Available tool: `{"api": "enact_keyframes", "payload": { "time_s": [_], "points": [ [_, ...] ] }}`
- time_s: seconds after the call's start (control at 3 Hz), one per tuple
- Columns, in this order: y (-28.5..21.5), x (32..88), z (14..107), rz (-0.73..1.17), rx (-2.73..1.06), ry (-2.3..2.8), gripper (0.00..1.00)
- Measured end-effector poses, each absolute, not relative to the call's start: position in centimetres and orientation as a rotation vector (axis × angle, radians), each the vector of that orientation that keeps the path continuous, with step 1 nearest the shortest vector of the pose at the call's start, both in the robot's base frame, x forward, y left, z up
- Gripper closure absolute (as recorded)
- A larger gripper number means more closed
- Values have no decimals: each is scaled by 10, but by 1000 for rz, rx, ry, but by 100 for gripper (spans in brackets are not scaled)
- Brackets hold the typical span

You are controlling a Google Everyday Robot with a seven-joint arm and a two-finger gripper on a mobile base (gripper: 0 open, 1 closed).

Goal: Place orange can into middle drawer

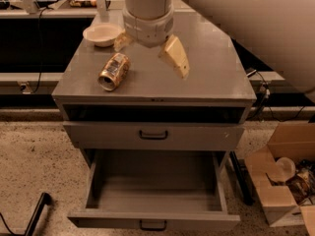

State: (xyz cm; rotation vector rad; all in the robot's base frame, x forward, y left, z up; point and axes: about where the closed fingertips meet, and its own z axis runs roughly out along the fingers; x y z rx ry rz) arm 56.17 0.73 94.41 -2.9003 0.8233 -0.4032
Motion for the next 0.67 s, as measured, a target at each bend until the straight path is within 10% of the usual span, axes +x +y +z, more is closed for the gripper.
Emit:
{"api": "enact_keyframes", "payload": {
  "time_s": [0.67],
  "points": [
    [79,630,909,-366,-2975,592,0]
  ]
}}
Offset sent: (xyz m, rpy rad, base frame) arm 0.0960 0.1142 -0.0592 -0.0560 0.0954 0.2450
